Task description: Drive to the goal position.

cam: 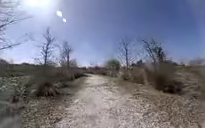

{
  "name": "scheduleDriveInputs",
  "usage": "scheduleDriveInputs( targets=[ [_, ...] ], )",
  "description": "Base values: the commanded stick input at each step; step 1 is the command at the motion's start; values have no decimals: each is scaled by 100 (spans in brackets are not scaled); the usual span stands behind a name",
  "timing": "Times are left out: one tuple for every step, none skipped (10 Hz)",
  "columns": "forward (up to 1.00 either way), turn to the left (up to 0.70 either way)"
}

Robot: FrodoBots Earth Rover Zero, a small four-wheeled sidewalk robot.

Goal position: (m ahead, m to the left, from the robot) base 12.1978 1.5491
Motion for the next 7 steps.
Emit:
scheduleDriveInputs(
  targets=[
    [70, 0],
    [70, 0],
    [70, 0],
    [70, 0],
    [70, 0],
    [70, 0],
    [70, 0]
  ],
)
